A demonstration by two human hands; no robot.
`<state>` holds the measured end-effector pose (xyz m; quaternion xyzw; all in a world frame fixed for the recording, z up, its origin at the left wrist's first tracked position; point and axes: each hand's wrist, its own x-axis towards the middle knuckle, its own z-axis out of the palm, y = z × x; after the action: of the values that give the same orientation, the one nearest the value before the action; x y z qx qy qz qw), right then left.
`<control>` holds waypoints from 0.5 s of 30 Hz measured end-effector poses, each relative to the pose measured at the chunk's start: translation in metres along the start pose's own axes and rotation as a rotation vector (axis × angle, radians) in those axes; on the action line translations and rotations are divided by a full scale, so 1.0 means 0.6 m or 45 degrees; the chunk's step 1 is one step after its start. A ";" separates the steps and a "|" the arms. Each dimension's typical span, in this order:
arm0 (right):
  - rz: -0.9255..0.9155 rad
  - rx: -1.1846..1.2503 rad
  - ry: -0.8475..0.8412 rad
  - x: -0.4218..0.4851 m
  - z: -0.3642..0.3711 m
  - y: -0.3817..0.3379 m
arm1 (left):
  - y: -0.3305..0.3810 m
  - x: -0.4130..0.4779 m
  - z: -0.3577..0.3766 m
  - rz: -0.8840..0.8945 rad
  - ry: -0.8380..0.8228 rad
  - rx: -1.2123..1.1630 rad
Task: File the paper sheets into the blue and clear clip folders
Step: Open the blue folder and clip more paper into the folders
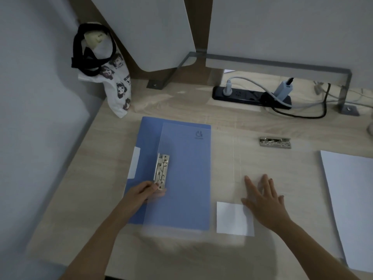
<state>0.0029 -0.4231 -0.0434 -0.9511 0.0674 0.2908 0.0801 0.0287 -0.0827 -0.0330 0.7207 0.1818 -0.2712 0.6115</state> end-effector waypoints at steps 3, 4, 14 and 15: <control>0.003 -0.007 0.008 0.000 0.003 0.002 | 0.008 0.003 -0.002 -0.085 -0.101 -0.081; 0.004 -0.014 0.009 0.000 0.005 0.002 | 0.013 0.011 0.000 -0.149 -0.096 -0.100; 0.010 -0.036 0.036 0.003 0.010 0.005 | 0.097 0.095 0.042 0.090 0.291 -0.002; 0.008 -0.040 0.038 0.002 0.010 0.005 | 0.102 0.101 0.046 0.105 0.340 0.031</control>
<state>0.0002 -0.4248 -0.0495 -0.9563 0.0670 0.2776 0.0631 0.1081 -0.1253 -0.0249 0.7646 0.2286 -0.1497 0.5837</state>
